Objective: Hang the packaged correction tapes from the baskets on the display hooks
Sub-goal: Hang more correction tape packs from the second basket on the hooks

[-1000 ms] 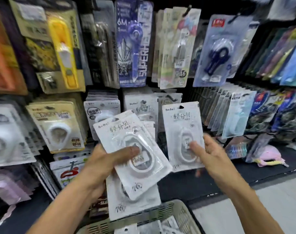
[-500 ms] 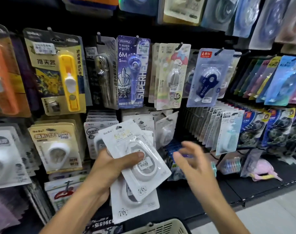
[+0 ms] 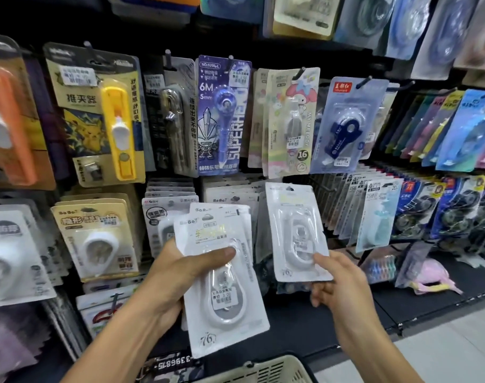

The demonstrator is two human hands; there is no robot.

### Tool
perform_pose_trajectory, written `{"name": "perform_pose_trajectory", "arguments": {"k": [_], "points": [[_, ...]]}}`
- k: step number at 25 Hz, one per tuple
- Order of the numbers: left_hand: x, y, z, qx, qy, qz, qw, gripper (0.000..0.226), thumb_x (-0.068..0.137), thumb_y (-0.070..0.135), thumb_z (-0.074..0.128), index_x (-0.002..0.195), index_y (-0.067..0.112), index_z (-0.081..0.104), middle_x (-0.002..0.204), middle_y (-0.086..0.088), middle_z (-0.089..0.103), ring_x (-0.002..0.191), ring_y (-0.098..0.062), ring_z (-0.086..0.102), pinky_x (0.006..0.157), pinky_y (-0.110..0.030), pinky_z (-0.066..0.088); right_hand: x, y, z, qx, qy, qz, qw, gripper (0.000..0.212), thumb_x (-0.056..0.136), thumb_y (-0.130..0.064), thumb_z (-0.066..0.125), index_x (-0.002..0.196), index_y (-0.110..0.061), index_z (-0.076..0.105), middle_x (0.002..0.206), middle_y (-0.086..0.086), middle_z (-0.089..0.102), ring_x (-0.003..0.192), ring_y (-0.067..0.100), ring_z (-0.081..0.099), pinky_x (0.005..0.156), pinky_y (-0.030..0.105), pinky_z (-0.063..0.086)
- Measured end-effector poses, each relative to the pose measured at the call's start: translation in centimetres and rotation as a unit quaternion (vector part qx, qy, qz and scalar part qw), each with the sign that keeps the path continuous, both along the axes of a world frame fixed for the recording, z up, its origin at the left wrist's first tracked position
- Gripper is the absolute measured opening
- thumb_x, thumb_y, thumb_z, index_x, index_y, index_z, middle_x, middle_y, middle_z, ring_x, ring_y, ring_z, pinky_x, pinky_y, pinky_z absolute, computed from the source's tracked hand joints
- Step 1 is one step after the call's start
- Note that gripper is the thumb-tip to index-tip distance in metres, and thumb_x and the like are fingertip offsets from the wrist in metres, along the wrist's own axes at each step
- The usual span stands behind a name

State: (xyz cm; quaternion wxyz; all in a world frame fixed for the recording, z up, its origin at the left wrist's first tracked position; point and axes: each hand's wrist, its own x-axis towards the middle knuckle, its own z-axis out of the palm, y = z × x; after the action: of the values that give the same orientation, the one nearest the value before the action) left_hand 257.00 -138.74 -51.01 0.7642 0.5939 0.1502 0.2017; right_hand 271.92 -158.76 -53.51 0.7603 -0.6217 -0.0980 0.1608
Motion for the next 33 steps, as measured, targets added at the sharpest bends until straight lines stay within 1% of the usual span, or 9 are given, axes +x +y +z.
{"name": "perform_pose_trajectory", "arguments": {"k": [6,13,17,18,20,23,26,28,33], "points": [[-0.1,0.4,0.1,-0.014,-0.019,0.035,0.999,0.056,0.059,0.011,0.087,0.113,0.012,0.073,0.106,-0.014,0.079,0.092,-0.033,0.078,0.068,-0.037,0.065,0.8,-0.2,-0.7,-0.028,-0.068,-0.011,0.997,0.006,0.091,-0.013,0.066,0.091,-0.011,0.072,0.060,0.006,0.063,0.043,0.016,0.044,0.041,0.029,0.041],[0.1,0.6,-0.2,-0.012,-0.026,0.043,0.999,0.056,0.059,0.010,0.085,0.113,0.006,0.071,0.103,-0.016,0.079,0.087,-0.035,0.078,0.062,-0.035,0.063,1.0,0.0,-1.6,-0.043,-0.032,-0.046,0.997,0.015,0.090,-0.020,0.070,0.099,-0.008,0.069,0.054,0.004,0.059,0.038,0.013,0.044,0.039,0.028,0.040],[0.4,0.1,-0.7,-0.010,-0.036,0.054,0.998,0.057,0.057,0.012,0.087,0.112,0.009,0.073,0.104,-0.017,0.079,0.089,-0.036,0.078,0.065,-0.038,0.063,1.7,2.6,-1.0,-0.065,0.081,-0.035,0.994,0.045,0.093,-0.026,0.072,0.127,-0.023,0.043,0.092,0.009,0.065,0.072,0.026,0.065,0.062,0.041,0.060],[0.6,-0.1,-0.8,-0.008,-0.037,0.061,0.997,0.054,0.055,0.015,0.088,0.107,0.012,0.075,0.103,-0.016,0.079,0.089,-0.036,0.078,0.069,-0.041,0.063,1.1,3.1,-1.1,-0.087,0.054,-0.029,0.994,0.045,0.093,-0.029,0.071,0.130,-0.025,0.044,0.100,0.007,0.065,0.083,0.026,0.068,0.068,0.042,0.060],[1.0,-0.3,-0.8,0.003,-0.036,0.073,0.997,0.046,0.052,0.019,0.090,0.096,0.020,0.079,0.103,-0.013,0.080,0.091,-0.035,0.078,0.081,-0.046,0.061,-1.0,3.4,-0.8,-0.105,-0.079,0.006,0.991,0.024,0.089,-0.044,0.068,0.110,-0.037,0.061,0.098,-0.003,0.071,0.084,0.013,0.069,0.068,0.032,0.057],[1.4,-0.6,-0.7,0.022,-0.034,0.074,0.996,0.044,0.052,0.020,0.089,0.094,0.024,0.079,0.103,-0.010,0.080,0.093,-0.033,0.078,0.087,-0.048,0.059,-0.4,4.9,2.4,-0.167,-0.280,-0.011,0.945,0.023,0.084,-0.057,0.054,0.091,-0.038,0.063,0.086,-0.017,0.070,0.077,0.001,0.065,0.064,0.019,0.047],[1.1,-0.5,-0.9,0.022,-0.034,0.070,0.997,0.048,0.051,0.018,0.089,0.098,0.018,0.078,0.103,-0.010,0.080,0.093,-0.032,0.078,0.080,-0.046,0.062,3.8,7.8,6.9,-0.434,-0.408,-0.013,0.803,0.029,0.102,-0.044,0.044,0.097,-0.018,0.056,0.082,-0.004,0.062,0.081,0.022,0.062,0.064,0.034,0.042],[0.9,-0.4,-0.8,0.019,-0.038,0.066,0.997,0.043,0.051,0.018,0.089,0.093,0.020,0.079,0.101,-0.011,0.081,0.089,-0.032,0.079,0.068,-0.038,0.064,5.7,9.5,7.9,-0.517,-0.441,0.007,0.734,0.028,0.106,-0.029,0.044,0.091,-0.007,0.054,0.086,0.007,0.060,0.082,0.033,0.058,0.065,0.036,0.041],[0.7,0.0,-0.6,0.018,-0.046,0.067,0.997,0.046,0.055,0.012,0.087,0.100,0.015,0.076,0.099,-0.011,0.081,0.085,-0.031,0.079,0.062,-0.032,0.063,6.1,10.9,7.8,-0.524,-0.458,-0.058,0.716,0.020,0.091,-0.001,0.050,0.076,-0.006,0.062,0.079,0.010,0.058,0.069,0.031,0.049,0.059,0.033,0.036]]}}
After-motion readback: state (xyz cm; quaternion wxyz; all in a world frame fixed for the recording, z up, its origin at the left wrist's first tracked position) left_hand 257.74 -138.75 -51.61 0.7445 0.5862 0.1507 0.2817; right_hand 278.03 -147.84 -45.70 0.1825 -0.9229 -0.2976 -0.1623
